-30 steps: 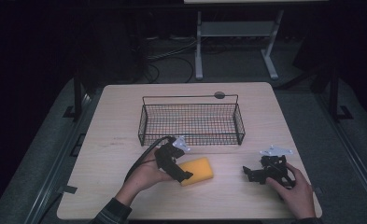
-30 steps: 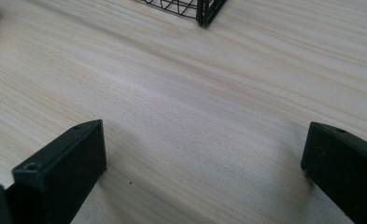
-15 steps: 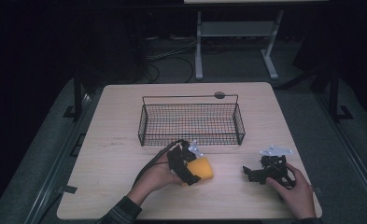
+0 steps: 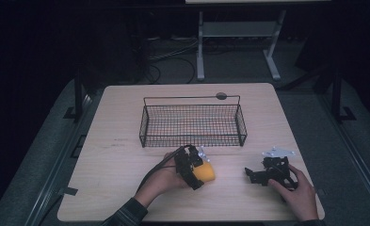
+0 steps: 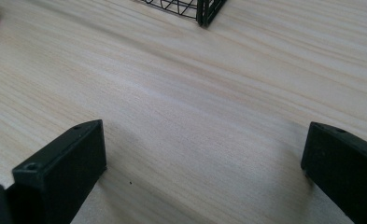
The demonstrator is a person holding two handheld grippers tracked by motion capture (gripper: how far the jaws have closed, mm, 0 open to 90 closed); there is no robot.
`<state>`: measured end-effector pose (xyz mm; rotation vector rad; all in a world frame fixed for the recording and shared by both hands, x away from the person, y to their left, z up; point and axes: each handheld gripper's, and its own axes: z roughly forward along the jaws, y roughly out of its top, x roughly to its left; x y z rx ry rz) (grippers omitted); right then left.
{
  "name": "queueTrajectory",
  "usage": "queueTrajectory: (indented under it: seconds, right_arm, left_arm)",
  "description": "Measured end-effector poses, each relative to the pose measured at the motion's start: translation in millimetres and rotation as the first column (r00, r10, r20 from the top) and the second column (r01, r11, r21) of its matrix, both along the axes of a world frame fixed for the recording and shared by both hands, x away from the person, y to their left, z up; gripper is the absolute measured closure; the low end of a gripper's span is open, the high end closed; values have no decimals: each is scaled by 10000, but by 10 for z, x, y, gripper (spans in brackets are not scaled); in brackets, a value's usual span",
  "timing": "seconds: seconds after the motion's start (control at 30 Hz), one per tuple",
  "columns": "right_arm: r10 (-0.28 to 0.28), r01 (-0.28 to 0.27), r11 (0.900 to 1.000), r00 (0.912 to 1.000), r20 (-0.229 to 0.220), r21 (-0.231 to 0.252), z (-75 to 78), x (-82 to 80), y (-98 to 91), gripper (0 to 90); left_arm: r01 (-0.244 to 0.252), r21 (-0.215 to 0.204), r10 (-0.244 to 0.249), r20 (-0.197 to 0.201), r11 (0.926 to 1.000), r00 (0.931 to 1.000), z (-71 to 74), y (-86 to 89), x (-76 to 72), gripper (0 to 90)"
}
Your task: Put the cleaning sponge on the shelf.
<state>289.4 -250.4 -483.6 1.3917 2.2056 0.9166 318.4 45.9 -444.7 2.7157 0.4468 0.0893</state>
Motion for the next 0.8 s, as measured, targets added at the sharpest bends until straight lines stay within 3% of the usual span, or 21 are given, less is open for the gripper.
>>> queueTrajectory:
  seconds: [0.3, 0.4, 0.8]
  right_arm:
    - [1, -1, 10000, 10000, -2, -6, 0, 0, -1, 0]
    - [-2, 2, 10000, 10000, -3, 0, 0, 0, 0, 0]
    - [-1, 1, 10000, 10000, -4, 1, 0, 0, 0, 0]
  left_arm:
    - [67, 205, -68, 30, 9998, 10000, -31, -15, -6, 165]
    - [57, 134, -57, 57, 9999, 10000, -22, -13, -7, 205]
    - [-20, -49, 20, -130, 10000, 9999, 10, 38, 9, 218]
